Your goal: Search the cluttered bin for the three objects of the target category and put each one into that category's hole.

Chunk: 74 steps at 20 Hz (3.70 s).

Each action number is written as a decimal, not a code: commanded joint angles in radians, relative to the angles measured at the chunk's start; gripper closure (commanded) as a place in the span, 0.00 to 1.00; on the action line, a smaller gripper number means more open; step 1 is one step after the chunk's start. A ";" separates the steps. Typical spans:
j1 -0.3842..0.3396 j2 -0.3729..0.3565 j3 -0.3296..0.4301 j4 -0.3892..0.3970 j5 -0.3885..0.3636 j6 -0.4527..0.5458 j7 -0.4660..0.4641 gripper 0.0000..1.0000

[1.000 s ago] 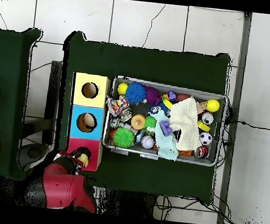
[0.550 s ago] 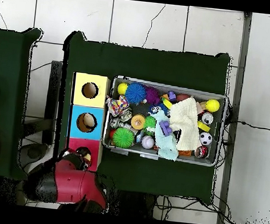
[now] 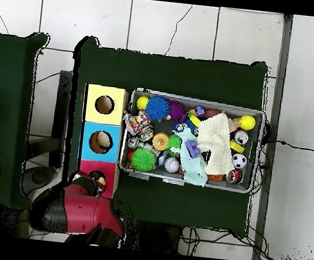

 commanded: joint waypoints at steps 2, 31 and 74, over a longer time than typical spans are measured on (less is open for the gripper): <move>0.014 0.034 0.043 0.037 0.025 0.019 0.162 1.00; 0.024 -0.077 -0.124 -0.148 -0.169 0.224 -0.032 1.00; -0.466 0.036 0.207 -0.143 -0.577 -0.107 0.049 0.00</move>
